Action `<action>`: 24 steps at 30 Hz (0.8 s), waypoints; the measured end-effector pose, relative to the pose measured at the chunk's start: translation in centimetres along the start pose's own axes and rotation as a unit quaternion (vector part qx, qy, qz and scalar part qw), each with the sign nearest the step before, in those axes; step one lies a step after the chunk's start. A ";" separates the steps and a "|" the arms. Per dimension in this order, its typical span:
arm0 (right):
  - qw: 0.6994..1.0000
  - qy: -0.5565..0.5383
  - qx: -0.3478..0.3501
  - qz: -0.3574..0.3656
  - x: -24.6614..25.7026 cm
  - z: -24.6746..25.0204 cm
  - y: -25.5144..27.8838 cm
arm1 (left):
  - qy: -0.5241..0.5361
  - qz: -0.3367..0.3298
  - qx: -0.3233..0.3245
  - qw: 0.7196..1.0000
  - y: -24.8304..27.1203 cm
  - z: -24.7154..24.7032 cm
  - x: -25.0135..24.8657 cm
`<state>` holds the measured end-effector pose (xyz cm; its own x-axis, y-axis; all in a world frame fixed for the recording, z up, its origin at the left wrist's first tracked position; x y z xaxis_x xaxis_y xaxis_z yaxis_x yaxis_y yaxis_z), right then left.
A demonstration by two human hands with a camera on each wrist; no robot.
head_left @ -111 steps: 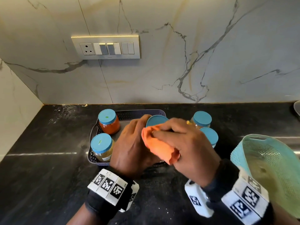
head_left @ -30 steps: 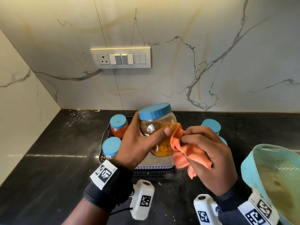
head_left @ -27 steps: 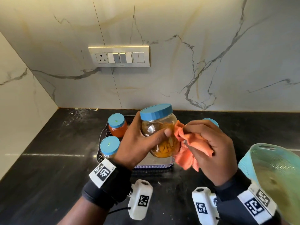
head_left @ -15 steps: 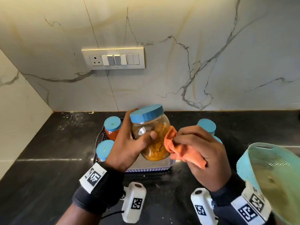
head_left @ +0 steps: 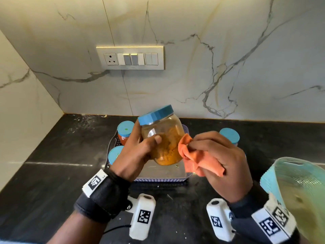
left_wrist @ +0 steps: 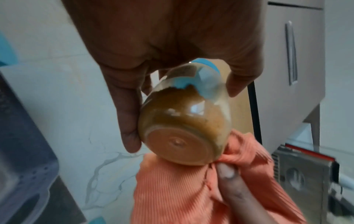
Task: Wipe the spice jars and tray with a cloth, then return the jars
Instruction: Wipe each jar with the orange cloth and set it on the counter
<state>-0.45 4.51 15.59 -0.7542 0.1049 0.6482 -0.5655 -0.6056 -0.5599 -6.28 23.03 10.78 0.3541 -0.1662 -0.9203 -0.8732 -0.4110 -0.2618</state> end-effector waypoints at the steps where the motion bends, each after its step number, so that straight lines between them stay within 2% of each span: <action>1: 1.000 -0.002 -0.002 0.004 0.1 0.1 -0.4 | 0.022 -0.003 0.003 1.000 0.0 -0.5 -0.2; 3: 1.000 0.010 0.012 0.019 0.4 -0.1 -0.7 | 0.039 -0.017 -0.008 0.999 -0.1 -0.8 -0.5; 6: 0.997 0.059 0.025 0.033 0.6 -0.7 -0.3 | 0.022 -0.011 -0.061 0.998 0.0 0.3 -0.3; 9: 0.997 0.062 -0.028 0.021 0.5 0.1 -1.5 | -0.016 -0.013 -0.037 0.999 0.7 0.2 0.5; 12: 0.996 0.036 -0.077 -0.006 0.5 1.2 -3.6 | 0.003 -0.018 -0.037 0.999 1.0 -0.4 1.0; 14: 0.998 0.028 -0.055 0.007 1.0 0.8 -3.4 | 0.037 -0.023 -0.062 0.997 0.8 -0.3 0.7; 18: 0.997 0.052 0.038 0.036 1.3 -1.7 0.6 | 0.081 -0.025 -0.088 0.993 0.3 0.9 0.1; 20: 0.996 0.060 0.050 0.048 0.9 -2.0 1.5 | 0.072 -0.022 -0.072 0.995 0.4 0.8 -0.2; 24: 0.995 0.068 0.016 0.068 1.8 -0.7 0.6 | 0.035 -0.027 -0.011 0.999 0.4 -1.0 -1.3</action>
<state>-2.35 4.91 16.04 -0.8628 0.1247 0.4899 -0.4454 -0.6457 -0.6202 -6.72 22.24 12.14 0.4233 -0.2065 -0.8822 -0.8456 -0.4395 -0.3028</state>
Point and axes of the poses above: each hand's wrist, its own y-axis away from the middle knuckle, its own z-axis out of the back of the hand, x = y × z, the point moved 7 cm from there along -y, towards the middle knuckle, and after that the axes turned 11 degrees about -z, right-handed, at the moved point
